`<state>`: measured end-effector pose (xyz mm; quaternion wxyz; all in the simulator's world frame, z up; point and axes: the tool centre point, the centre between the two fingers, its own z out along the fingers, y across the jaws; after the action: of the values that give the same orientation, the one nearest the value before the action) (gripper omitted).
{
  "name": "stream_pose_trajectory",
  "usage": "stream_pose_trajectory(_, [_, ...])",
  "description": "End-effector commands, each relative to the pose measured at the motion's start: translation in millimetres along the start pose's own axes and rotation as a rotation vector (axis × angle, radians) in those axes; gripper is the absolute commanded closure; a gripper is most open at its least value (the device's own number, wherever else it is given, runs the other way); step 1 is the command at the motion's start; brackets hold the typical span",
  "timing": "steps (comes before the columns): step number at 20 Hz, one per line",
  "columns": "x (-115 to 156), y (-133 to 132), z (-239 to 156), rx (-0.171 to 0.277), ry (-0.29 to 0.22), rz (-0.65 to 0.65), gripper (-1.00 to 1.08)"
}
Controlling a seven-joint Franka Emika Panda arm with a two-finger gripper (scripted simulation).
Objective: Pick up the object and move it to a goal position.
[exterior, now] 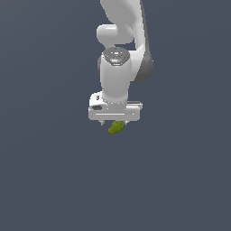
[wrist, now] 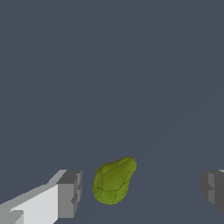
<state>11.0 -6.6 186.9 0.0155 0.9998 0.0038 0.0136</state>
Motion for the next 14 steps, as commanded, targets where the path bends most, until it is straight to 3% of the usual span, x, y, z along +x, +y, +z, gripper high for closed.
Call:
stream_pose_trajectory(1, [0.0, 0.0, 0.0, 0.0, 0.0, 0.0, -0.92])
stream_pose_trajectory(14, [-3.0, 16.3, 1.0, 0.018, 0.001, 0.025, -0.92])
